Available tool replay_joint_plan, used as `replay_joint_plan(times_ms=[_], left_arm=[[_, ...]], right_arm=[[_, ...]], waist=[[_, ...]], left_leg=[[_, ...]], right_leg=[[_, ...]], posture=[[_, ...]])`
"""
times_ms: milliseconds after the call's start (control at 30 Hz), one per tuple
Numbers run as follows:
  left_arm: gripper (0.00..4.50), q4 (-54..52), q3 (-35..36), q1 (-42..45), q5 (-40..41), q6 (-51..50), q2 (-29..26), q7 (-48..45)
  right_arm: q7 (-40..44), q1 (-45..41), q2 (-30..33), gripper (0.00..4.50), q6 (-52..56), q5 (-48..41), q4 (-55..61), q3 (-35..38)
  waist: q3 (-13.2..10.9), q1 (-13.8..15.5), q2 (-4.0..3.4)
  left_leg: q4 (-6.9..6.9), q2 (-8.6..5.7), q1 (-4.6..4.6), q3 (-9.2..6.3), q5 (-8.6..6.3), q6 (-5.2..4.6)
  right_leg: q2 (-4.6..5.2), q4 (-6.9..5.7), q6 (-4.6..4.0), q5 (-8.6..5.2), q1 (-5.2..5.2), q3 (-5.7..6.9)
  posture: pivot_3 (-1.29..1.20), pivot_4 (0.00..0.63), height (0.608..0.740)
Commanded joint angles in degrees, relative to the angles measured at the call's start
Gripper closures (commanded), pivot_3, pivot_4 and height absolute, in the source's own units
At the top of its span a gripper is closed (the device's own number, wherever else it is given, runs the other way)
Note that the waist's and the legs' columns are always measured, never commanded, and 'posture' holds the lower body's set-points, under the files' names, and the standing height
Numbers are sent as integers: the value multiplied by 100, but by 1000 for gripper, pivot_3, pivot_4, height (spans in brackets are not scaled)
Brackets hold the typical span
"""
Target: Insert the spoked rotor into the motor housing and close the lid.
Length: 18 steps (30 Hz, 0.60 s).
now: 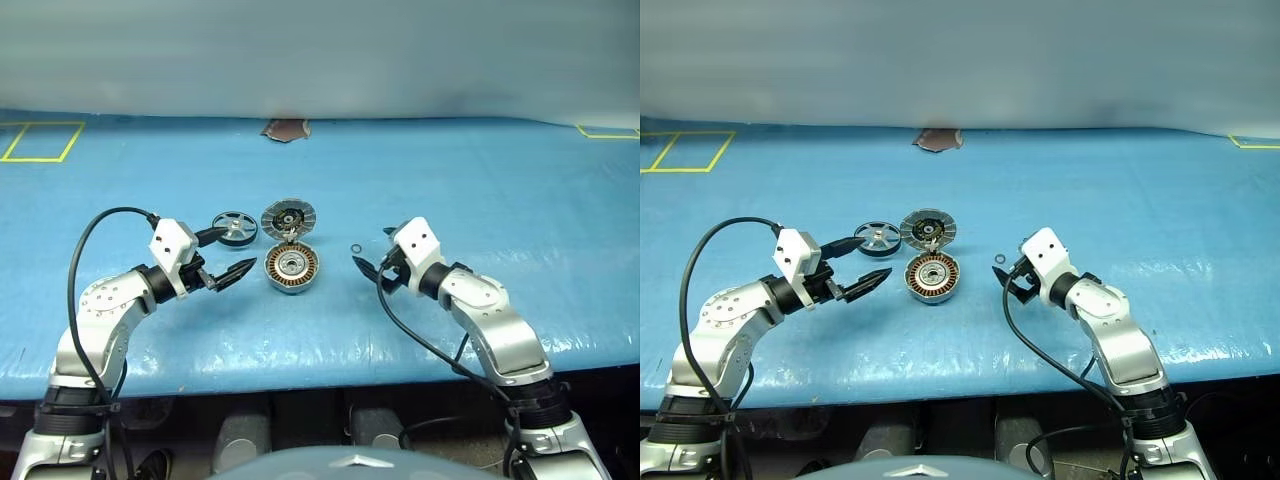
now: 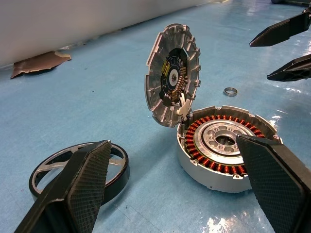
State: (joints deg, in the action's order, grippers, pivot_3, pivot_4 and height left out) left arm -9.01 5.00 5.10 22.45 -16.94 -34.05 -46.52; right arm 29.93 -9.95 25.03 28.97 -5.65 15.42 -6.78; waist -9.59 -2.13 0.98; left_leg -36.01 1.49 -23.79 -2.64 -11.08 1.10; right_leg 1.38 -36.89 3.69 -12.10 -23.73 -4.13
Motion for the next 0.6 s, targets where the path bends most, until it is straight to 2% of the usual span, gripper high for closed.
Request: replay_joint_plan(times_ms=[33,600], left_arm=[[0,-155,103,-20,9,62,-35,5],[0,-151,168,-61,88,112,111,38]], right_arm=[[-33,-65,13,47,-111,-47,103,167],[372,-41,-61,47,101,-741,101,344]], waist=[[0,-1,0],[0,2,0]], left_leg=[[0,0,0,0,0,0],[0,0,0,0,0,0]], right_leg=[[0,0,0,0,0,0],[0,0,0,0,1,0]], posture=[[0,150,740],[0,150,740]])
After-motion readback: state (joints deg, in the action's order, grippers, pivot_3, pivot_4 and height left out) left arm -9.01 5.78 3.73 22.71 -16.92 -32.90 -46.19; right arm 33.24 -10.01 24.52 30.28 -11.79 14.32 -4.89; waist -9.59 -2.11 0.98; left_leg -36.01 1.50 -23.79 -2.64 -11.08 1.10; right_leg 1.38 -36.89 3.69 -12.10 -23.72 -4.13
